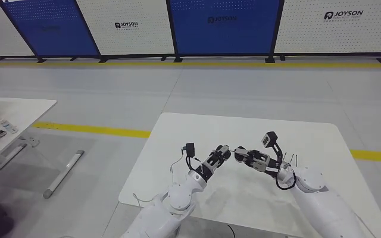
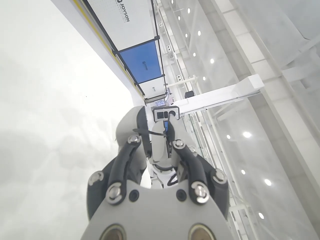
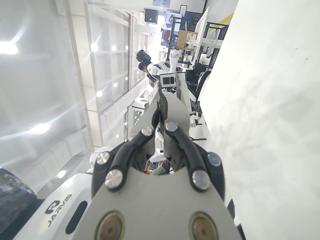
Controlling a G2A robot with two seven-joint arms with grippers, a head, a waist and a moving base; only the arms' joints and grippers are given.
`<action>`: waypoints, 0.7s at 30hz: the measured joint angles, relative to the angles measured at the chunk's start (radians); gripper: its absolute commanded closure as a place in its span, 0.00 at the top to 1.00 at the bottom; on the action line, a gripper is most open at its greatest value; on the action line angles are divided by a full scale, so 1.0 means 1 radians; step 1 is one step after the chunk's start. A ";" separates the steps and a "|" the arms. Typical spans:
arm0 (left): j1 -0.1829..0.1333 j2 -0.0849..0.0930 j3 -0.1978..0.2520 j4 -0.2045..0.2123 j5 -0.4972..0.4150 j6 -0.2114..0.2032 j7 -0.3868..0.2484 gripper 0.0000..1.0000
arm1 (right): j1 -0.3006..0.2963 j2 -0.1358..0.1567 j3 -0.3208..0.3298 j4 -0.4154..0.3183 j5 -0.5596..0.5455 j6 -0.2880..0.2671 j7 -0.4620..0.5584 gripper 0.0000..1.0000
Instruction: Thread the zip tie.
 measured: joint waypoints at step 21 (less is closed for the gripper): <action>0.025 -0.002 -0.020 -0.019 0.007 -0.014 -0.022 0.96 | 0.000 0.000 0.000 0.000 0.000 0.000 0.000 0.00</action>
